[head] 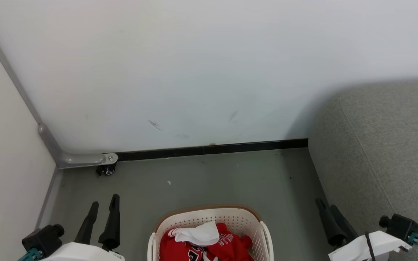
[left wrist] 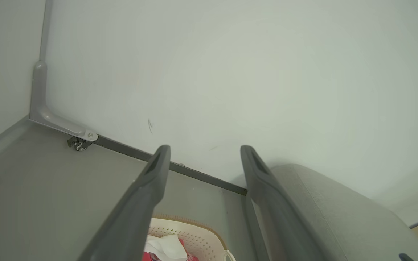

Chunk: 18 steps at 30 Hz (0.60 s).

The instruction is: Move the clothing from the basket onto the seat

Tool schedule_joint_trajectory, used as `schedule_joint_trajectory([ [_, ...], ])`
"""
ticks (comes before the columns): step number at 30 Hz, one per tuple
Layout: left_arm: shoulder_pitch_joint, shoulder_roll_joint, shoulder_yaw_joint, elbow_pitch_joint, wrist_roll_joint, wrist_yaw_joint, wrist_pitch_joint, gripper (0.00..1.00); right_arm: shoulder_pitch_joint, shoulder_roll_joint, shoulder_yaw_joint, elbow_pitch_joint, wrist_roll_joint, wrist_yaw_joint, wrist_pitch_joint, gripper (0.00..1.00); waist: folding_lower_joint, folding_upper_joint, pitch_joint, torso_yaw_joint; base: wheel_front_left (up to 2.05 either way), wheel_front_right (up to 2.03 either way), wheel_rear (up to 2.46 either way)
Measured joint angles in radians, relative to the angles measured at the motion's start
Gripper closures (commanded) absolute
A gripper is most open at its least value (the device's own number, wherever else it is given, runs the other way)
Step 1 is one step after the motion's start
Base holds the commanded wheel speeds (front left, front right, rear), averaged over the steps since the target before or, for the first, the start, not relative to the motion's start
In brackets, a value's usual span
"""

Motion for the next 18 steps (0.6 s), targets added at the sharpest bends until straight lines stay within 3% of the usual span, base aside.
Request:
schedule_joint_trajectory([
  [7, 0.015, 0.006, -0.018, -0.017, 0.120, 0.031, -0.027, 0.00, 0.001, 0.000, 0.008, -0.011, -0.123, 0.000, -0.026, 0.00, -0.0056, 0.0000, 0.003, -0.002, 0.00, 0.00, 0.00],
  [18, 0.021, 0.010, -0.051, -0.034, 0.281, 0.065, -0.061, 0.00, 0.004, -0.001, 0.027, -0.035, -0.264, 0.000, -0.059, 0.00, -0.0084, 0.0000, 0.006, -0.003, 0.00, 0.00, 0.00],
])
